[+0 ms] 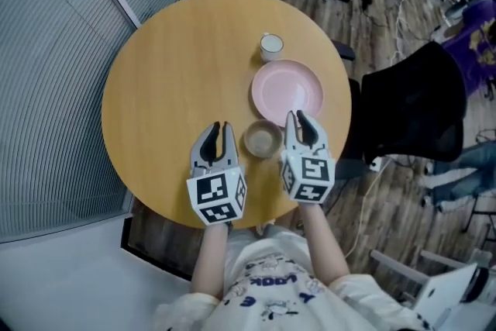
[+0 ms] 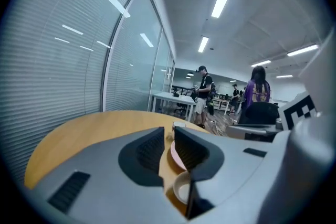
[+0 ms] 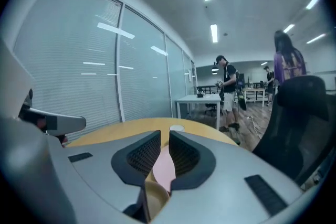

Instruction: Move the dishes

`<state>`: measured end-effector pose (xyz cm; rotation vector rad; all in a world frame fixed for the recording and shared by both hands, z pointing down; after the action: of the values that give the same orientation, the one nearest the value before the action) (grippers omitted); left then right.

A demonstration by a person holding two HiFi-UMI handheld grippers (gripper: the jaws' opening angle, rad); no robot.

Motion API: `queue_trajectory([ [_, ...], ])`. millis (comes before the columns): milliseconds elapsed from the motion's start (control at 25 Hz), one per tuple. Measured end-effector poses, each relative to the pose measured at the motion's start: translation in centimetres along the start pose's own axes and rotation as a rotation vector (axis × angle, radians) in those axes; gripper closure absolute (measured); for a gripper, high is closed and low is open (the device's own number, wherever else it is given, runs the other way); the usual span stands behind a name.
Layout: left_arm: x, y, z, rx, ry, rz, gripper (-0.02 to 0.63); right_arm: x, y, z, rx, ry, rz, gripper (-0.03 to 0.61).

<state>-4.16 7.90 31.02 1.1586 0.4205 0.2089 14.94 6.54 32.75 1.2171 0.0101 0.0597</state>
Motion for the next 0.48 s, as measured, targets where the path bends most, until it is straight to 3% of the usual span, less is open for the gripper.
queue_trajectory([
  [200, 1.5, -5.6, -1.3, 0.126, 0.011, 0.075, 0.555, -1.1, -6.4, -2.1, 0.160, -0.043, 0.016, 0.540],
  [480, 1.5, -9.5, -4.2, 0.229, -0.016, 0.158, 0.555, -3.2, -10.3, -4.6, 0.296, -0.071, -0.015, 0.551],
])
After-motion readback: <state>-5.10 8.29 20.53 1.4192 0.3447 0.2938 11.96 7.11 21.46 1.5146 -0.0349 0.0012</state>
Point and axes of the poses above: the fingertips, and each gripper's own axes: z forward along the fingers, x to its right, y out of its underside, the point moved 5 cm from there along -z, backward along the fingers, and after that the axes turned 10 degrees about y, right-handed, at the moved point
